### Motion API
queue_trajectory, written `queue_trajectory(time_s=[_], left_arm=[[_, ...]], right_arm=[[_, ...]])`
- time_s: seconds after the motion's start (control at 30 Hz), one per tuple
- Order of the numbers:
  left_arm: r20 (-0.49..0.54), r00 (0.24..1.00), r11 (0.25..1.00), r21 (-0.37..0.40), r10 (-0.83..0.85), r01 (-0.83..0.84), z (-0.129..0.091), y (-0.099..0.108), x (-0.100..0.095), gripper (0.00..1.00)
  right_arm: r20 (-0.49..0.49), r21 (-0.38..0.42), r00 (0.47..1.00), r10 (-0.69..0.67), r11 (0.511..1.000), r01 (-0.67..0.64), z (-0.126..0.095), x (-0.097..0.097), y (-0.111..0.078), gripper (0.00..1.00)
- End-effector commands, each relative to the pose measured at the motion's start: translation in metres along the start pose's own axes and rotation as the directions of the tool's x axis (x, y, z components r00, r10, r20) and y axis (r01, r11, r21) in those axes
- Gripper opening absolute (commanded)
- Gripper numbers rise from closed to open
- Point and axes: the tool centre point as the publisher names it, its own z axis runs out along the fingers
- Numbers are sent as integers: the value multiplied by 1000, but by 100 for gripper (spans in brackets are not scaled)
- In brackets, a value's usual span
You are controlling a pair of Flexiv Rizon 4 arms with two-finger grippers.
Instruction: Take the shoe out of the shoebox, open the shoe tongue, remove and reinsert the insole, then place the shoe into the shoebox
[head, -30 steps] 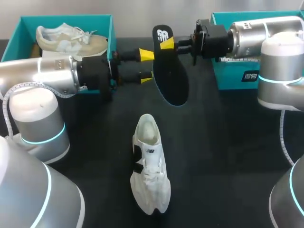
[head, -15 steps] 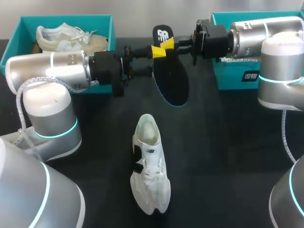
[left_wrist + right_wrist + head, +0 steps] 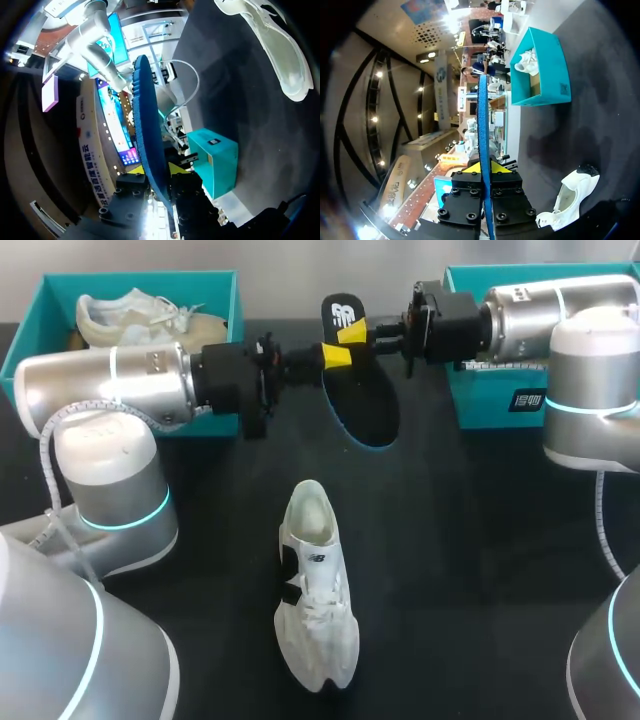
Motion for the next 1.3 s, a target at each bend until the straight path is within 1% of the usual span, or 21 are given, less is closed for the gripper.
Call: queue_trajectory(time_s=[0.03,0.27,0.33,0.37,0.47,0.5,0.57,0.8,0.83,0.87,1.0,1.1,1.23,1.3], left_arm=[[1,1000,1000,-4,-1,1,-1,-3,0,11],[-6,1000,1000,-3,-12,12,3,-2,0,17],[-13,1000,1000,-1,-21,21,5,-2,0,31],[-14,1000,1000,0,-22,22,5,-3,0,34],[-30,999,999,-1,-37,37,7,-3,1,29],[-31,999,999,-1,-38,38,8,-3,1,26],[-36,998,999,-1,-43,43,9,-3,1,0],[-44,998,999,-4,-45,45,9,-5,1,0],[-45,998,999,-5,-47,46,8,-5,2,0],[-46,998,999,-7,-49,49,6,-4,1,0],[-55,993,994,-23,-103,102,-11,-6,0,0],[-66,985,987,-38,-159,156,-28,-13,-3,0],[-80,959,962,-40,-273,270,-49,-20,-7,0],[-98,929,934,-47,-358,355,-59,-23,-8,0]], right_arm=[[3,-1,1000,1,1000,-1,1,0,0,0],[3,-1,1000,1,1000,-1,1,0,0,0],[3,-1,1000,1,1000,-1,1,0,0,0],[3,-1,1000,1,1000,-1,1,0,0,0],[3,-1,1000,1,1000,-1,1,0,0,0],[3,-1,1000,1,1000,-1,1,0,0,0],[3,-1,1000,1,1000,-1,1,0,0,0],[-6,1,1000,2,1000,-2,1,0,0,0],[-4,-7,1000,-3,1000,3,1,0,-1,32],[-4,-12,1000,-5,1000,5,0,0,-1,100],[-14,-26,1000,-14,1000,13,-7,2,-7,100],[-23,-36,1000,-13,999,12,-16,-1,-13,100],[-20,-50,1000,-11,999,10,-30,-4,-21,100],[-9,-51,1000,-6,999,6,-36,-6,-25,100]])
